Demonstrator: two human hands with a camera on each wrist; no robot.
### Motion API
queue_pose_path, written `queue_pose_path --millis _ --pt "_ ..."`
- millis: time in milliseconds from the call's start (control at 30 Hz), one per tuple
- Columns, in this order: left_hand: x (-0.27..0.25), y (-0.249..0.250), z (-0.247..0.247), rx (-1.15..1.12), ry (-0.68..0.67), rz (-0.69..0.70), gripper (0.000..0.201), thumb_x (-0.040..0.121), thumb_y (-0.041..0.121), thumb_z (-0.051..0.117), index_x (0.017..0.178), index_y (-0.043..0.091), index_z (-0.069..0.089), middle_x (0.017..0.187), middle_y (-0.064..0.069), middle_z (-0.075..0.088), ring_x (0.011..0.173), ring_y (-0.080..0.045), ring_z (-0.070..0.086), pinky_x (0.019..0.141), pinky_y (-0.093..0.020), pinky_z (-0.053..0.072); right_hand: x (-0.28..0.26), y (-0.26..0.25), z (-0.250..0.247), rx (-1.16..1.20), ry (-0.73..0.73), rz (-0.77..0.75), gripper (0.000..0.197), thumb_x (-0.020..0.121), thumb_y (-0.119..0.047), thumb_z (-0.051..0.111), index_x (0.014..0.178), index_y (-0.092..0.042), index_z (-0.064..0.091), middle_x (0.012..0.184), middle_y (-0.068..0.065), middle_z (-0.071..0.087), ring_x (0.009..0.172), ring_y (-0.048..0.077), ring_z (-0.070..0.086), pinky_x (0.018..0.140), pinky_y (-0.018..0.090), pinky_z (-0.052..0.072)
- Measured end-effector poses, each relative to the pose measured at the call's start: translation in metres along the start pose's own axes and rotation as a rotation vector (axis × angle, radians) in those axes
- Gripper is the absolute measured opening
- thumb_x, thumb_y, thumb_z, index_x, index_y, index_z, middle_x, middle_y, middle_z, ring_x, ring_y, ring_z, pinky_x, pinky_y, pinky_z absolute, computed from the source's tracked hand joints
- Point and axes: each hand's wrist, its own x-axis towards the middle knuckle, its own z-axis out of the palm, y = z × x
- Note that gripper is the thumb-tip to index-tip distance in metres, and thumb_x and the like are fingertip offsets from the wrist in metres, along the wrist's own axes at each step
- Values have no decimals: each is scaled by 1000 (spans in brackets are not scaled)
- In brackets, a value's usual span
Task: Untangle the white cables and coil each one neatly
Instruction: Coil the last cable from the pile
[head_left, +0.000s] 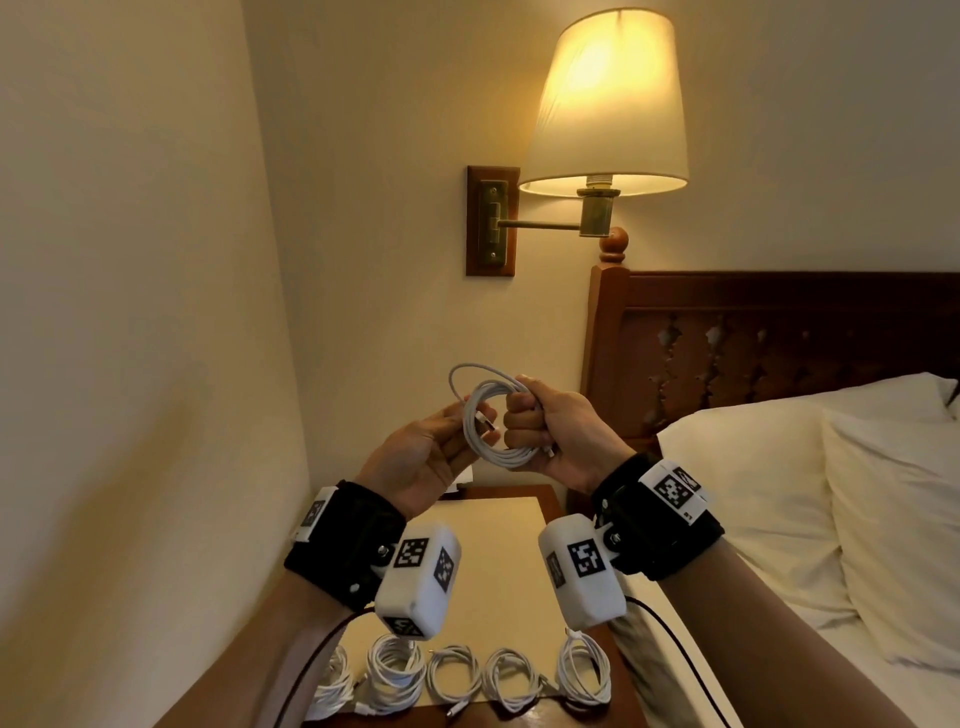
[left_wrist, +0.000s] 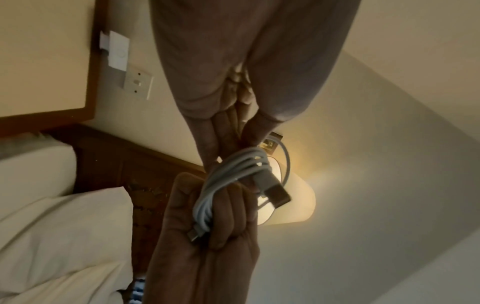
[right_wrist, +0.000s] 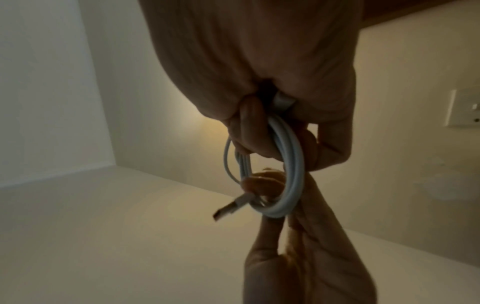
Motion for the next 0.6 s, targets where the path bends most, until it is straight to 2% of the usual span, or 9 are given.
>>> queue_pose_path --millis 100,167,200,267,333,367,433,500,600 --pt "-5 2 6 -11 -12 -47 31 100 20 41 98 3 66 84 -8 65 72 -16 63 75 -32 56 4 0 2 -49 43 -53 44 104 -34 36 63 -19 42 49 -9 29 38 6 24 39 19 29" --pt "-8 5 11 71 4 -30 34 99 27 44 106 3 66 83 -8 61 76 -20 59 82 -38 51 5 -1 1 -104 61 -90 43 104 -35 36 64 -20 41 49 -9 28 40 6 23 40 19 24" --pt "-7 4 14 259 34 44 31 99 25 47 111 3 66 85 -8 59 78 -20 59 82 -36 52 6 -1 2 -129 68 -108 43 104 -36 37 65 -20 42 50 -9 28 41 7 23 42 20 23" --pt "-7 -2 21 650 110 252 24 96 12 55 118 5 63 85 -8 56 77 -17 57 74 -27 53 8 0 5 -166 90 -148 43 103 -40 38 66 -19 43 52 -8 28 43 8 24 46 22 23" --pt "-5 -5 26 883 175 410 18 94 9 58 111 5 62 78 -6 49 71 -17 50 67 -28 48 9 0 9 -187 119 -188 45 101 -47 41 65 -20 44 52 -7 29 44 9 25 48 23 26" --pt "-5 -5 26 958 185 459 13 94 11 58 107 5 61 76 -6 50 69 -17 51 67 -30 48 9 0 10 -190 134 -202 46 100 -50 42 64 -20 44 52 -7 29 44 9 26 48 24 27" --pt "-5 -4 22 1049 188 485 10 97 13 55 102 8 61 79 -5 61 68 -14 62 71 -29 55 10 -1 10 -185 180 -233 47 97 -53 45 63 -21 45 51 -8 30 44 9 27 49 24 27" --pt "-7 -8 21 1109 185 496 14 100 12 49 100 7 62 85 -9 70 67 -12 70 71 -31 60 13 -4 9 -168 237 -258 46 96 -54 47 63 -21 45 51 -8 31 44 9 27 51 25 26" --pt "-10 -18 22 1276 259 547 21 101 18 45 90 11 62 75 -3 71 58 -13 69 64 -38 60 18 -7 8 -148 252 -251 46 95 -55 49 64 -21 45 51 -8 32 44 9 27 50 25 26"
